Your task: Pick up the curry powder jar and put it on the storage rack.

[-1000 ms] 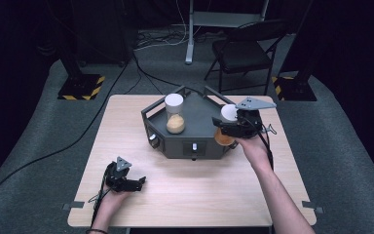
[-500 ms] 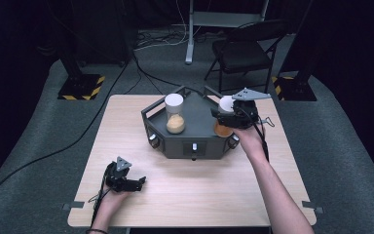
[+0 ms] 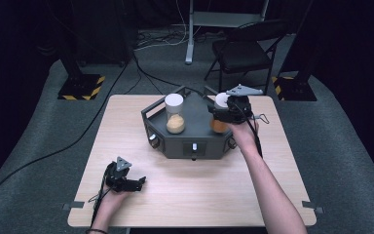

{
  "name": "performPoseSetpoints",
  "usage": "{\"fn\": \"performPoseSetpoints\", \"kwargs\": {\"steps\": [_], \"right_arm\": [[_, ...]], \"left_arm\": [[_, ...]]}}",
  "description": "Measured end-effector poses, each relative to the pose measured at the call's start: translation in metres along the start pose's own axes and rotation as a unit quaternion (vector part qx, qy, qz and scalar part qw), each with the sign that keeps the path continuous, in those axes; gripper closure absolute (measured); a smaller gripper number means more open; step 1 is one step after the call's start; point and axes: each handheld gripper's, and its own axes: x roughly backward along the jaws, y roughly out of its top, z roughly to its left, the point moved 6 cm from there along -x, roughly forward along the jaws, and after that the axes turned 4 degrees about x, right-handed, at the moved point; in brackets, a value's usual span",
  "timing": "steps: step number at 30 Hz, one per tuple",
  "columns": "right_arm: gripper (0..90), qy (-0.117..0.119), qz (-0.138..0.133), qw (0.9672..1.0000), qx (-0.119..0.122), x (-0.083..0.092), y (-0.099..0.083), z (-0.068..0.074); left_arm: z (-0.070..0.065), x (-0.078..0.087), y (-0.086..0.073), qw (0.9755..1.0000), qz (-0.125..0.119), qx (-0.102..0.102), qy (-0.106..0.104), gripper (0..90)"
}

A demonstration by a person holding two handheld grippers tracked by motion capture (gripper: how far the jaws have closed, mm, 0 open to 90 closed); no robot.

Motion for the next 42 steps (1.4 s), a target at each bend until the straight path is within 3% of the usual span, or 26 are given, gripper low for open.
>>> {"fn": "performPoseSetpoints", "kwargs": {"steps": [23,42], "right_arm": [[34.1,-0.006,0.023,0.9996,-0.015,-0.034,-0.002,-0.002],[31.4,-0.006,0.034,0.9992,-0.02,-0.041,-0.001,-0.002]], "left_arm": [[0.0,0.0,0.0,1.0,0.0,-0.001,-0.001,2.0],[0.0,0.0,0.0,1.0,0.0,-0.001,-0.001,2.0]]}}
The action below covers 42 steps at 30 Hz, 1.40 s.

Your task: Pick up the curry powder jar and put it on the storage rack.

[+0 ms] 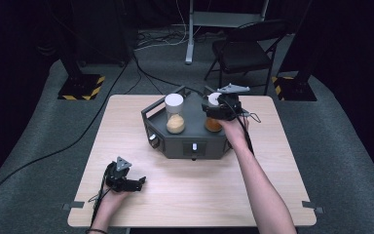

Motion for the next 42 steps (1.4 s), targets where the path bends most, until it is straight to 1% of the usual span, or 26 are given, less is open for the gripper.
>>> {"fn": "performPoseSetpoints", "kwargs": {"steps": [2,5,8,10,15,18,21,23,25,31,42], "right_arm": [[28.8,0.0,0.006,1.0,-0.002,-0.001,0.001,0.0],[24.1,0.003,0.008,1.0,-0.004,0.0,0.001,0.0],[17.8,0.001,0.005,1.0,-0.006,0.004,0.002,0.001],[14.8,-0.004,0.005,1.0,-0.004,0.006,0.002,0.003],[7.8,-0.009,-0.003,0.9999,-0.008,0.015,-0.001,0.005],[2.8,-0.006,-0.004,0.9999,-0.014,0.02,-0.003,0.003],[1.0,-0.004,-0.002,0.9999,-0.011,0.024,-0.006,0.003],[0.3,-0.002,-0.004,0.9999,-0.012,0.027,-0.008,0.002],[0.0,-0.006,-0.006,0.9999,-0.01,0.031,-0.009,0.002],[0.0,-0.008,-0.016,0.9998,-0.006,0.042,-0.016,0.001],[0.0,-0.005,-0.02,0.9998,0.001,0.059,-0.033,-0.003]], "left_arm": [[0.0,0.0,0.0,1.0,0.0,0.0,0.0,2.0],[0.0,0.0,0.0,1.0,0.0,0.0,0.0,2.0],[0.0,0.0,0.0,1.0,0.0,0.0,0.0,2.0],[0.0,0.0,0.0,1.0,0.0,0.0,0.0,2.0],[0.0,0.0,0.0,1.0,0.0,0.0,0.0,2.0],[0.0,0.0,0.0,1.0,0.0,0.0,0.0,2.0],[0.0,0.0,0.0,1.0,0.0,0.0,0.0,2.0],[0.0,0.0,0.0,1.0,0.0,0.0,0.0,2.0],[0.0,0.0,0.0,1.0,0.0,0.0,0.0,2.0],[0.0,0.0,0.0,1.0,-0.002,0.0,0.0,2.0],[0.0,0.0,0.0,1.0,-0.002,0.0,0.0,2.0]]}}
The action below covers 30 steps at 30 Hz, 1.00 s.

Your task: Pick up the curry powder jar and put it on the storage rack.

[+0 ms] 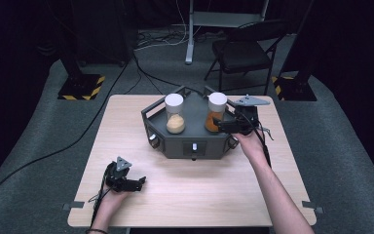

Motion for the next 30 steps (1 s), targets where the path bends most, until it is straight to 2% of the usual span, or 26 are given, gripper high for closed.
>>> {"fn": "performPoseSetpoints", "kwargs": {"steps": [7,10,30], "right_arm": [[0.0,0.002,0.0,1.0,0.004,0.01,-0.011,-0.003],[0.0,-0.005,0.001,0.9999,0.01,0.014,-0.017,-0.002],[0.0,-0.011,-0.001,0.9999,-0.005,0.037,-0.063,-0.011]], "left_arm": [[0.0,0.0,0.0,1.0,0.0,0.0,0.0,2.0],[0.0,0.0,0.0,1.0,0.0,0.0,0.0,2.0],[0.0,0.0,0.0,1.0,0.0,0.0,0.0,2.0]]}}
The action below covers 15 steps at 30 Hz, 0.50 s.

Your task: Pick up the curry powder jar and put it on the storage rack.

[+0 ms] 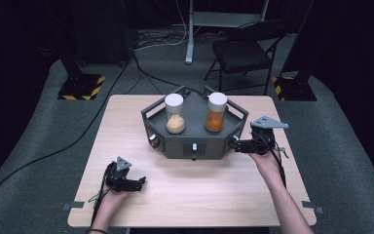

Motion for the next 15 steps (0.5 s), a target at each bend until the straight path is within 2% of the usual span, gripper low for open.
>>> {"fn": "performPoseSetpoints", "kwargs": {"steps": [15], "right_arm": [[0.0,-0.004,0.001,1.0,-0.002,0.009,-0.042,-0.001]], "left_arm": [[0.0,0.0,0.0,1.0,0.0,0.001,0.001,1.9]]}}
